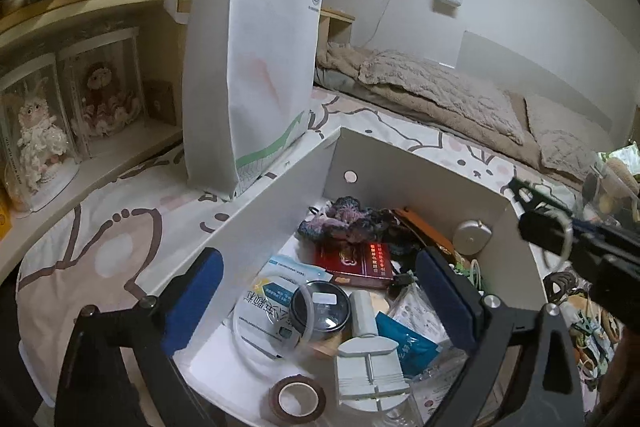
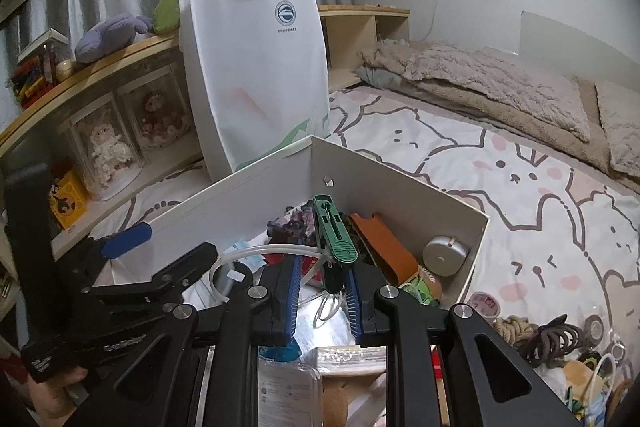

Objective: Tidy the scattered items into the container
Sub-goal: 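Lower the green clothespin and white ring into the white box with both tools, then open the right tool to drop the green clothespin while the left tool releases the white ring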

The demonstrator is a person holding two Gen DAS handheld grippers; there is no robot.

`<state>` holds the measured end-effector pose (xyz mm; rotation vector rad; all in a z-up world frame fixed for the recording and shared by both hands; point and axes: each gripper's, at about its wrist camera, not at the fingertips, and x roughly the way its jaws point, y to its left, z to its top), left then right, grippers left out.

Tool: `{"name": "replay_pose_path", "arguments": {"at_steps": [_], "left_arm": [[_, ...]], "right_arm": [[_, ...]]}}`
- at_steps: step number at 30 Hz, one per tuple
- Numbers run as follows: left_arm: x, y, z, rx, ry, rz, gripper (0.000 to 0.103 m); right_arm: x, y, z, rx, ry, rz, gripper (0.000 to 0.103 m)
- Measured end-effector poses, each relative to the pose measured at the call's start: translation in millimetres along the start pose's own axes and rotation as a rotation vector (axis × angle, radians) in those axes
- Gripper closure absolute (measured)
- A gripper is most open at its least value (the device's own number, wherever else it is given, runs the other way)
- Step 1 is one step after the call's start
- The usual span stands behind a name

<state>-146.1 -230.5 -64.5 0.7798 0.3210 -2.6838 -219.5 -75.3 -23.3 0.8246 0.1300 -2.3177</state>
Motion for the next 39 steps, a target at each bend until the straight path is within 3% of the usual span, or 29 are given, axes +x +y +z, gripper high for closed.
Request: {"name": "replay_pose_path", "arguments": {"at_steps": [12, 23, 31, 39], "left_arm": [[-12.5, 13.7, 4.0, -0.042, -0.038, -0.01, 0.005], [-17.9, 17.2, 5.5, -0.053, -0.052, -0.014, 0.005], [-20.0, 24.5, 6.4, -0.08, -0.061, -0.018, 0.005], [-23.1, 26.4, 6.4, -0.084, -0.073, -0.012, 0.005]], "right_arm": [[34.1, 11.0, 2.2, -0.033, 0.103, 0.001, 0.082], [81.8, 25.4, -0.3, -0.16, 0.277, -0.012, 0.082], [102.7, 21.6, 7.2, -0.175, 0.366, -0.028, 0.082], [130.6, 16.1, 11.7, -0.161, 0.536, -0.02, 0.082]]}}
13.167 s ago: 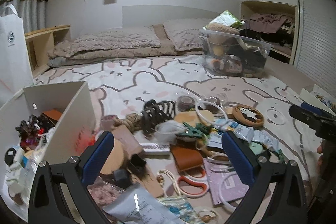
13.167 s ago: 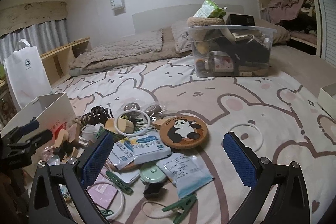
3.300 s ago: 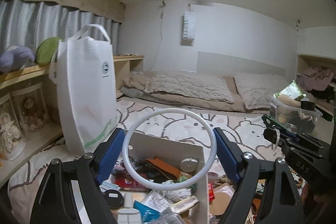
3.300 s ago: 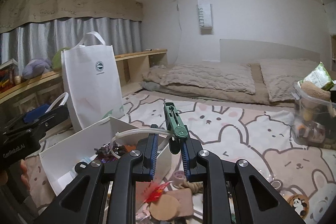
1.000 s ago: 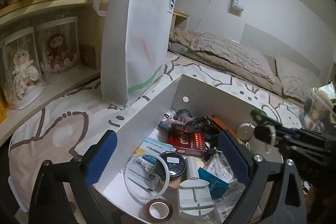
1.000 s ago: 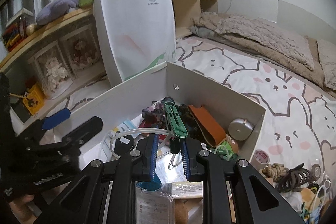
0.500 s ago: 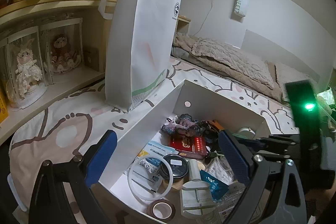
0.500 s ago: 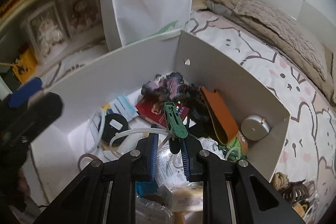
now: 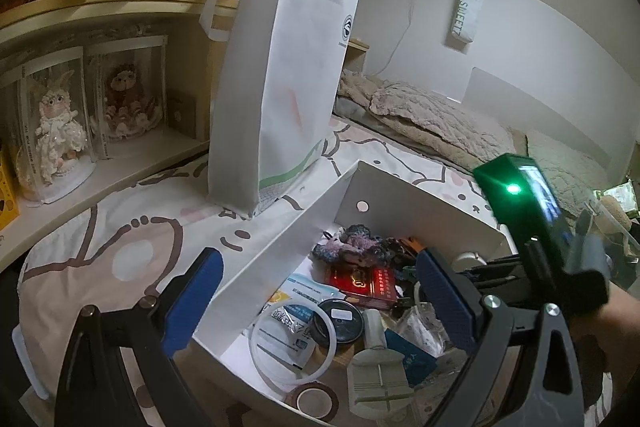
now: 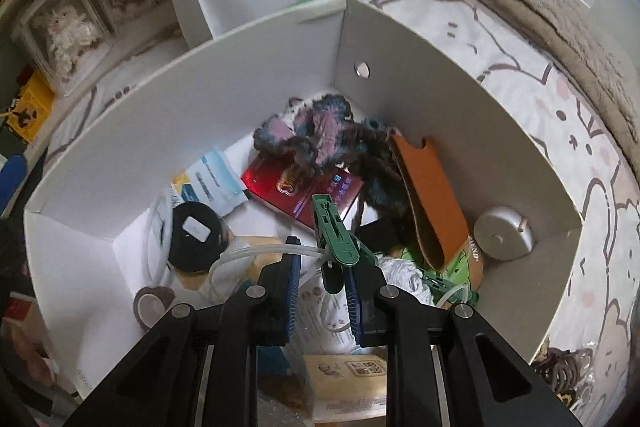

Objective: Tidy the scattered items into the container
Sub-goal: 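Open the right tool to drop the green clothespin while the left tool releases the white ring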

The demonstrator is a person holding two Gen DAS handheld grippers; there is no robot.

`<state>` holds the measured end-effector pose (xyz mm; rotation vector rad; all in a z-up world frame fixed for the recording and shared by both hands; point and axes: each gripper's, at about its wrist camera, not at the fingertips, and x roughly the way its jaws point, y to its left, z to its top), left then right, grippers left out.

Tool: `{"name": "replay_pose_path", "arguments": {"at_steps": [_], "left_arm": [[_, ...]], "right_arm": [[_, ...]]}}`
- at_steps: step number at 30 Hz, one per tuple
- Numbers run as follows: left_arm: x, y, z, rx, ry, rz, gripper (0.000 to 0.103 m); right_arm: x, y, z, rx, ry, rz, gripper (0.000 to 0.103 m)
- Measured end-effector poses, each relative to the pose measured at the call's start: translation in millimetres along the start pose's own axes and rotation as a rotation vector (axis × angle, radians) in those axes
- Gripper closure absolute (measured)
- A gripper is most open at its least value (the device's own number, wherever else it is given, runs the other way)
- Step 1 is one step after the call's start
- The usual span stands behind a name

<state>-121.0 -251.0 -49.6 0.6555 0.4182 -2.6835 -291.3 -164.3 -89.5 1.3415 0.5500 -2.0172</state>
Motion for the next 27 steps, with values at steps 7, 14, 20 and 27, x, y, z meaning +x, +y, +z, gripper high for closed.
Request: {"name": "replay_pose_path", "arguments": {"at_steps": [7, 14, 20, 27], "left_arm": [[0.0, 3.8, 0.3, -0.011, -0.001, 0.002, 0.005], [-0.5, 5.6, 0.1, -0.017, -0.001, -0.001, 0.005], [-1.0, 8.5, 0.6, -0.027, -0.002, -0.002, 0.005], [-1.3, 9.0, 0.8, -0.024, -0.002, -0.001, 0.005]], "right_arm": [[5.2, -1.0, 4.8, 0.029, -0.001, 0.001, 0.081], [2.7, 1.3, 6.8, 0.022, -0.029, -0.019, 0.034], [0.9, -0.6, 8.8, 0.025, -0.032, -0.032, 0.034], [-2.3, -2.6, 4.2, 0.035, -0.057, -0.025, 0.034]]}}
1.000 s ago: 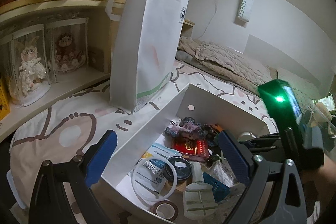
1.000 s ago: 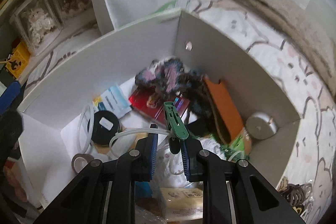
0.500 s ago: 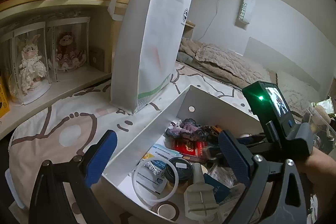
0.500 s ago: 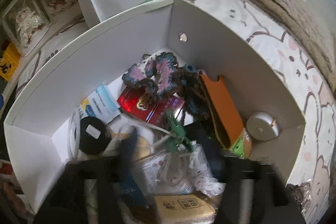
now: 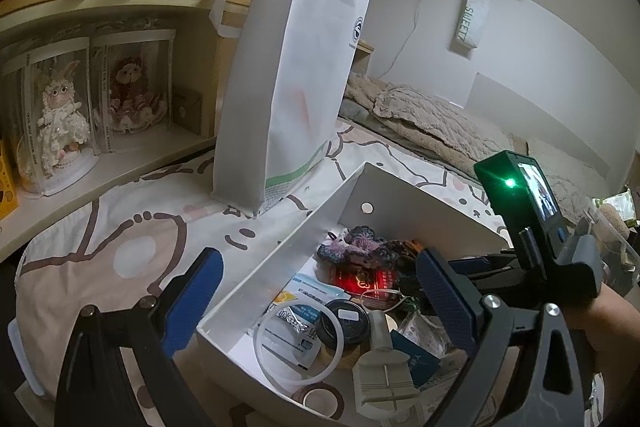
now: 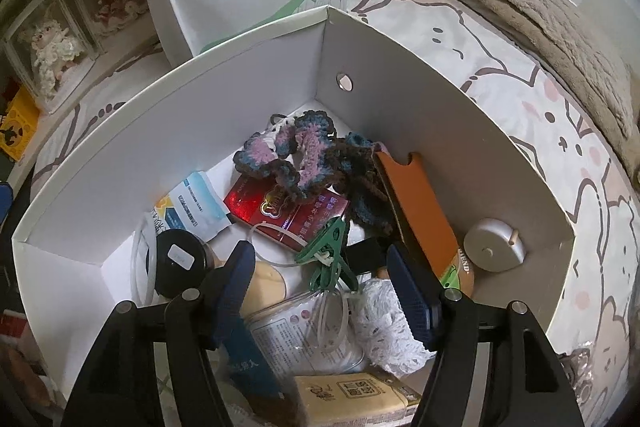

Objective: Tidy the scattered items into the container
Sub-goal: 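Open the right tool to drop the green clothespin while the left tool releases the white ring, then withdraw both open tools up and away from the white box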

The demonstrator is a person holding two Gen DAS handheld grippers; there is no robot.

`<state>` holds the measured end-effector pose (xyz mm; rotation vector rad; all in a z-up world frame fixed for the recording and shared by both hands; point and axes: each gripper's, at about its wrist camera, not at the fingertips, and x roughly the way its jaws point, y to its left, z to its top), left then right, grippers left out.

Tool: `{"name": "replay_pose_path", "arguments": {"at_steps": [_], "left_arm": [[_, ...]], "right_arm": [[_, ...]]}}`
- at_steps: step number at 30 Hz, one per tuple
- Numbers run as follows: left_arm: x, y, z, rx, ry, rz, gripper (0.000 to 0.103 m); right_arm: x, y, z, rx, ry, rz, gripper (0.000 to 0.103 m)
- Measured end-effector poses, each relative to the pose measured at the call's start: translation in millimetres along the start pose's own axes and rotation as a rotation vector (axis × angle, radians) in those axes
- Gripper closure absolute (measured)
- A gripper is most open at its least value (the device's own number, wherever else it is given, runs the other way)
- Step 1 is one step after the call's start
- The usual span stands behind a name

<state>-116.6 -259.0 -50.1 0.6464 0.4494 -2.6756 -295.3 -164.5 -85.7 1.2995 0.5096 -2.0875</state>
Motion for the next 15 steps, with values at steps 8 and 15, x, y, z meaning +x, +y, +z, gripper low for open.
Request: {"name": "replay_pose_path", "arguments": {"at_steps": [8, 15], "left_arm": [[-0.4, -2.9, -0.4, 0.012, -0.001, 0.006, 0.005], [-0.8, -10.9, -0.2, 0.037, -0.003, 0.025, 0.004]], "right_arm": [[-8.8, -3.5, -9.9, 0.025, -0.046, -0.017, 0.009], [-32.0, -16.0, -25.6, 0.062, -0.141, -0.013, 0.0]]}}
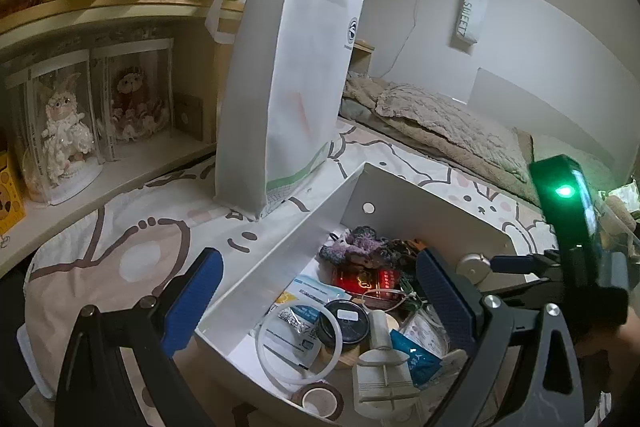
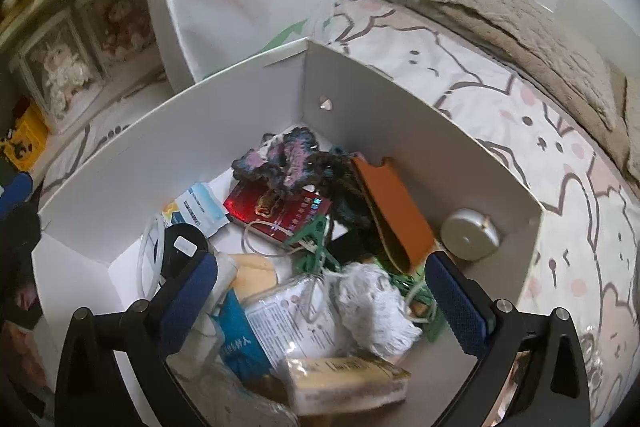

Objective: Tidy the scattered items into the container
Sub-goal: 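Withdraw both open tools up and away from the white box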

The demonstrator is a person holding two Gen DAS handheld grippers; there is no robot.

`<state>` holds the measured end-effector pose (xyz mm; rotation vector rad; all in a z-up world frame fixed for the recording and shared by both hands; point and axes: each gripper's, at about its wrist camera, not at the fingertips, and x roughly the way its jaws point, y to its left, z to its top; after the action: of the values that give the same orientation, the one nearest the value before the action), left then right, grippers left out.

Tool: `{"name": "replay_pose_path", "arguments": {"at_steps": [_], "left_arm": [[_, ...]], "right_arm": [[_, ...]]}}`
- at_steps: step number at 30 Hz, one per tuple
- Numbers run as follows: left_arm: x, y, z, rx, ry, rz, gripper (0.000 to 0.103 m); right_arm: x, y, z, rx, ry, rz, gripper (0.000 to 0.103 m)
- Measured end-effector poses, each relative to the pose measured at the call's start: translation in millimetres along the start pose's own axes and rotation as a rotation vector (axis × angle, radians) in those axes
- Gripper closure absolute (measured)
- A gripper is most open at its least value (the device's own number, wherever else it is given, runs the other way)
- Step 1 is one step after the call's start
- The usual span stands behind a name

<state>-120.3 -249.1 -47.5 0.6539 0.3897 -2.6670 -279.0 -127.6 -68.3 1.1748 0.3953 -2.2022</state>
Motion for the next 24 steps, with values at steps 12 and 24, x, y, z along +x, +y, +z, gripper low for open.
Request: {"name": "replay_pose_path", "arguments": {"at_steps": [12, 24], "left_arm": [[-6.2, -14.7, 0.7, 0.035, -0.008, 0.003, 0.0], [-20.7, -38.3, -2.5, 0.087, -0.024, -0.028, 0.0]], "right_arm": [[-43.3, -24.2, -25.5, 0.046, -0.171, -0.019, 0.0], [-79.0, -38.7, -56.7, 0.079, -0.294, -0.06, 0.0]]}}
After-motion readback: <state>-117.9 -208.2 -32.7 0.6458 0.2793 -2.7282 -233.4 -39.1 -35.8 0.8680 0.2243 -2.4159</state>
